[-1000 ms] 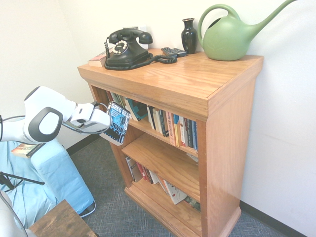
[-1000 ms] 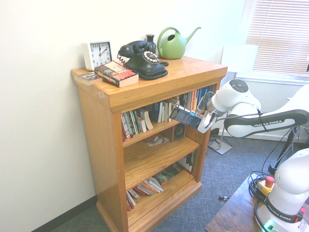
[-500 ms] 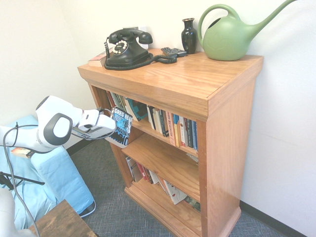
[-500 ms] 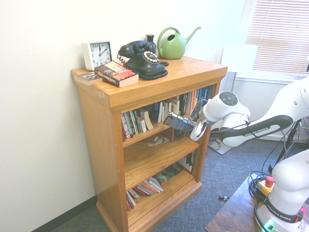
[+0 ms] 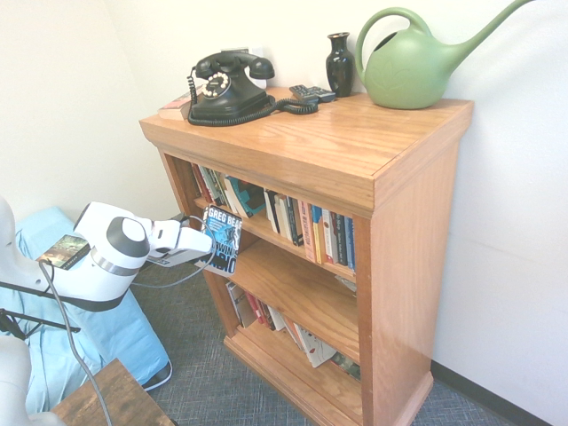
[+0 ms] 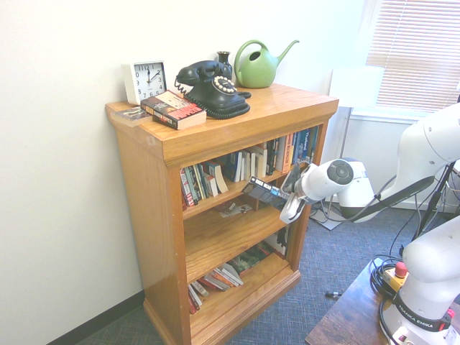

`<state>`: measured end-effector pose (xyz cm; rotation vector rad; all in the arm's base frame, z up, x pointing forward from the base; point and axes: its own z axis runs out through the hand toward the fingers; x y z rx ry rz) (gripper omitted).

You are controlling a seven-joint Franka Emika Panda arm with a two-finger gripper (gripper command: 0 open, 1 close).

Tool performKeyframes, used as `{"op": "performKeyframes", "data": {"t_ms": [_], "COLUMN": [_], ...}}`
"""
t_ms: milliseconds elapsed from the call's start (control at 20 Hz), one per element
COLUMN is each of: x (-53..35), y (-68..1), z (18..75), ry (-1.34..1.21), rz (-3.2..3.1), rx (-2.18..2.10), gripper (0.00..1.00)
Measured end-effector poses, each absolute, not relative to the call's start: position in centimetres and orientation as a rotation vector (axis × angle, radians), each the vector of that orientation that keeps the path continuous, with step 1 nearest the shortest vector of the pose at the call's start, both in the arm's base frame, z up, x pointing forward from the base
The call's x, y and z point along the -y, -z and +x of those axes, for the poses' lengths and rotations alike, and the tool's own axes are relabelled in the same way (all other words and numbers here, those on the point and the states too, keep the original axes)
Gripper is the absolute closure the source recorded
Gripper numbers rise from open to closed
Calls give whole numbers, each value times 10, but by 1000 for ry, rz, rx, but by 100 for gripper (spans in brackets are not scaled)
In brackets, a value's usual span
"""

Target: Put the book on the shelf

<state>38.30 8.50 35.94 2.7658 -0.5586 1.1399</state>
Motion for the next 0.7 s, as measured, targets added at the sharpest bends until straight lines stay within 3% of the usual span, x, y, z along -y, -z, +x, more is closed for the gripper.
{"op": "performKeyframes", "data": {"t_ms": [700], "x": [-64], "y": [-418], "z": [392], "ry": [-1221], "rz": [2833], "rx": [783], "gripper": [100]}}
